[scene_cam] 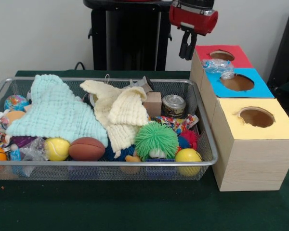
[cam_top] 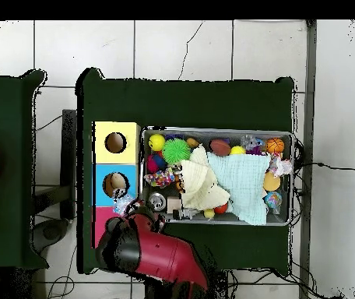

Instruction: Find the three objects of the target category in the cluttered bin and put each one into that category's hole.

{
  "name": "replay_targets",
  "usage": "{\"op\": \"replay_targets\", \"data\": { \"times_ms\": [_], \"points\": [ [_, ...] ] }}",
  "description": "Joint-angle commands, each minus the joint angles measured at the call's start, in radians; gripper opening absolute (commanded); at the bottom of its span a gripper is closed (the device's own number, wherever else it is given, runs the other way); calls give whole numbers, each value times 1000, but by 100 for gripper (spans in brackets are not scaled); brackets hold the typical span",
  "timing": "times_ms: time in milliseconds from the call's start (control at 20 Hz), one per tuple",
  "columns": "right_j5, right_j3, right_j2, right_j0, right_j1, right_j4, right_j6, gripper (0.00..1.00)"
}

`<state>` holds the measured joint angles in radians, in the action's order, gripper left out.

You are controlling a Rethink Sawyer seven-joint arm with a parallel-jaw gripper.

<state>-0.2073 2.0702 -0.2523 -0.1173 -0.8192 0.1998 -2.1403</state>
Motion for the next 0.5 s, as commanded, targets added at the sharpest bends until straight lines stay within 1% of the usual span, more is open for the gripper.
{"op": "replay_targets", "data": {
  "times_ms": [50,350,500],
  "points": [
    [25,-28,101,12,45,-58,-55,0],
    [-13,-54,77,-55,58,-23,-115,0],
    [-34,-69,58,-80,61,-12,-127,0]
  ]
}}
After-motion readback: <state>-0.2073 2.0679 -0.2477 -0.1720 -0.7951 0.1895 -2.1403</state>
